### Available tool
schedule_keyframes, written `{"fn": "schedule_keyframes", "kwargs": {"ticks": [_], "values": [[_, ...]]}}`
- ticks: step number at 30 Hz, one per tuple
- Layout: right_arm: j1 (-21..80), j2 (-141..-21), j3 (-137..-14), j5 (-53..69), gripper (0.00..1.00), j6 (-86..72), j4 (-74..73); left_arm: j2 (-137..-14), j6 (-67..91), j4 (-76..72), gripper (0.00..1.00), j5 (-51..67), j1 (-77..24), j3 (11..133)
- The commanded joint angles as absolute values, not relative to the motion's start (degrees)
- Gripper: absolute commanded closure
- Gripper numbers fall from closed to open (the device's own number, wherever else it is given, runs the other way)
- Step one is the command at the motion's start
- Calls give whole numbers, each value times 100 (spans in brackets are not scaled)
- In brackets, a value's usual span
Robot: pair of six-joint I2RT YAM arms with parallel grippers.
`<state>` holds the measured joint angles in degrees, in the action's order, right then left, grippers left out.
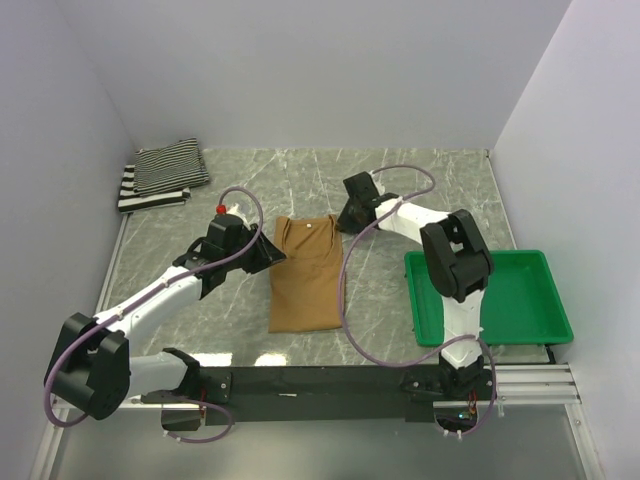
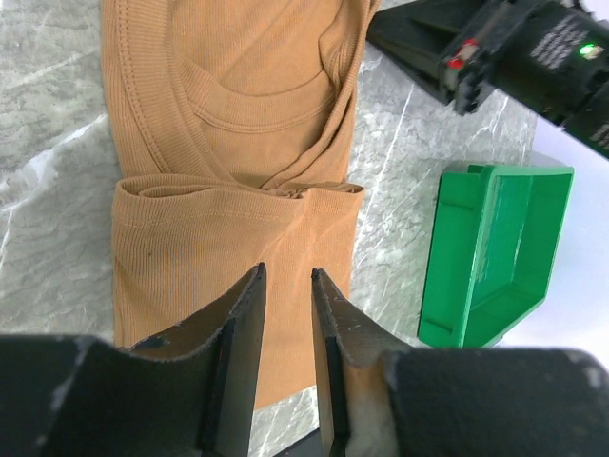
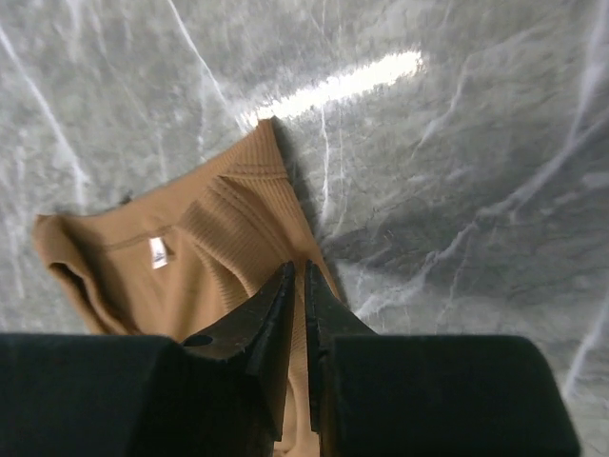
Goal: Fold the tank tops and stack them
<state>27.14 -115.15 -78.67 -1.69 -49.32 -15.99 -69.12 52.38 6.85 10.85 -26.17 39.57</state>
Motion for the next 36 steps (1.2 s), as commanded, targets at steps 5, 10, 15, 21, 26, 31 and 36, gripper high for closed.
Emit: {"fn": "schedule_keyframes", "kwargs": {"ticks": [5, 10, 15, 21, 26, 31, 36], "values": [[2953, -11601, -8051, -500, 84, -4843, -1546, -7031, 5150, 519, 69, 1125, -2637, 3964], [3137, -11505, -8183, -1159, 84, -4816, -1906, -7075, 5107, 518, 69, 1116, -2637, 3999], [3287, -11356, -8323, -1537, 83, -4764, -2118, -7154, 5080, 519, 70, 1116, -2637, 4008], [3384, -11329, -8411, -1766, 83, -4711, -2259, -7207, 5071, 510, 71, 1116, -2637, 4008], [3419, -11241, -8271, -1688, 83, -4667, -2040, -7268, 5045, 492, 71, 1134, -2637, 4043], [3454, -11399, -8350, -1591, 82, -4553, -1908, -7295, 5045, 483, 71, 1125, -2637, 4034], [3568, -11724, -8612, -1573, 82, -4413, -1995, -7383, 5036, 457, 72, 1125, -2637, 4034]]}}
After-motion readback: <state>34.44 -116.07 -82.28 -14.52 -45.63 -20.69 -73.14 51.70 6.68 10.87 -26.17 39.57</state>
